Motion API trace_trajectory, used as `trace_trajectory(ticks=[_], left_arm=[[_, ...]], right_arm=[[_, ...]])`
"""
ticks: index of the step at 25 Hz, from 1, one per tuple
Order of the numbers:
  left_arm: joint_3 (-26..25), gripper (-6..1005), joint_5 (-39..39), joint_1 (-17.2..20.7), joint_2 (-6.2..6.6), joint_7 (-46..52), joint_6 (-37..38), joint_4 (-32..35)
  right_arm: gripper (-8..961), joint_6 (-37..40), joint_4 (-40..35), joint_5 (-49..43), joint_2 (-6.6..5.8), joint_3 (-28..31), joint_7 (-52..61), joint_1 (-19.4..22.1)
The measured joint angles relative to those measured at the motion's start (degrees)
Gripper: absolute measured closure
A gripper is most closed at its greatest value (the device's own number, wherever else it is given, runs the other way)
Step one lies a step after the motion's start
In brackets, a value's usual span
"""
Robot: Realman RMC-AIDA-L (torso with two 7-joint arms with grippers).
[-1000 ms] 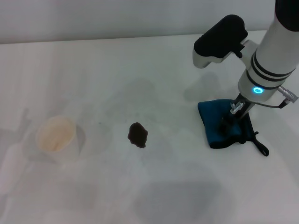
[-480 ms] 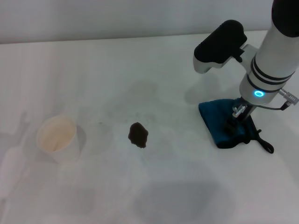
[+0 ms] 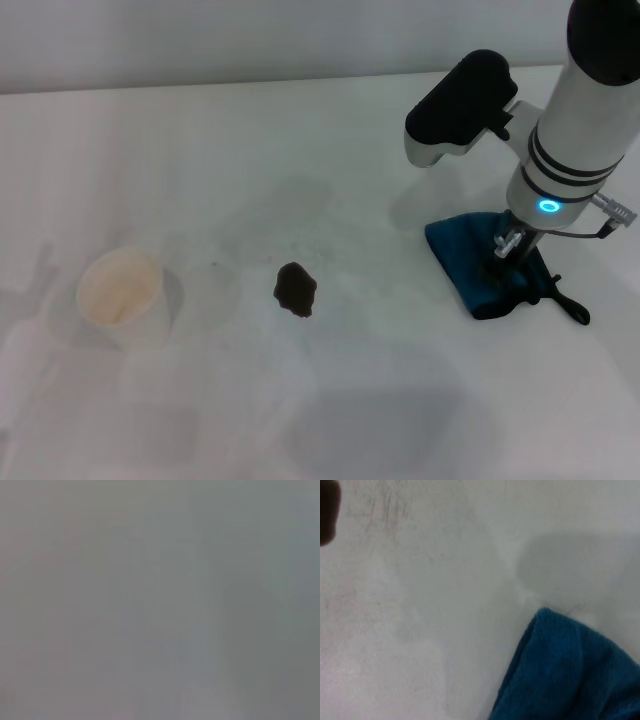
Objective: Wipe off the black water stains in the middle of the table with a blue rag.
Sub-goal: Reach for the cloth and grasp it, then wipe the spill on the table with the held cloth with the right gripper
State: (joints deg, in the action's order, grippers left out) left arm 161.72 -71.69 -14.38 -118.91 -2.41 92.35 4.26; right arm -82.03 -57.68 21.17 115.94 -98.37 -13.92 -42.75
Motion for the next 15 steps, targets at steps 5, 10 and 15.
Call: trace_trajectory(ticks=[5, 10, 15], left_arm=[[0.0, 133, 0.0, -0.01, 0.0, -0.01, -0.02, -0.1], [0.0, 133, -0.03, -0.03, 0.0, 0.0, -0.01, -0.88], [0.0, 133, -0.04, -0.01, -0.03, 0.05, 0.04, -0.93]], right_arm=[[718, 0.2, 0.16, 0.02, 0.0, -0.67, -0.01, -0.2], [870, 1.02, 0.15, 0.19, 0.05, -0.87, -0.02, -0.45], [886, 1.28, -0.11, 1.89, 0.21, -2.06, -0.12, -1.39]])
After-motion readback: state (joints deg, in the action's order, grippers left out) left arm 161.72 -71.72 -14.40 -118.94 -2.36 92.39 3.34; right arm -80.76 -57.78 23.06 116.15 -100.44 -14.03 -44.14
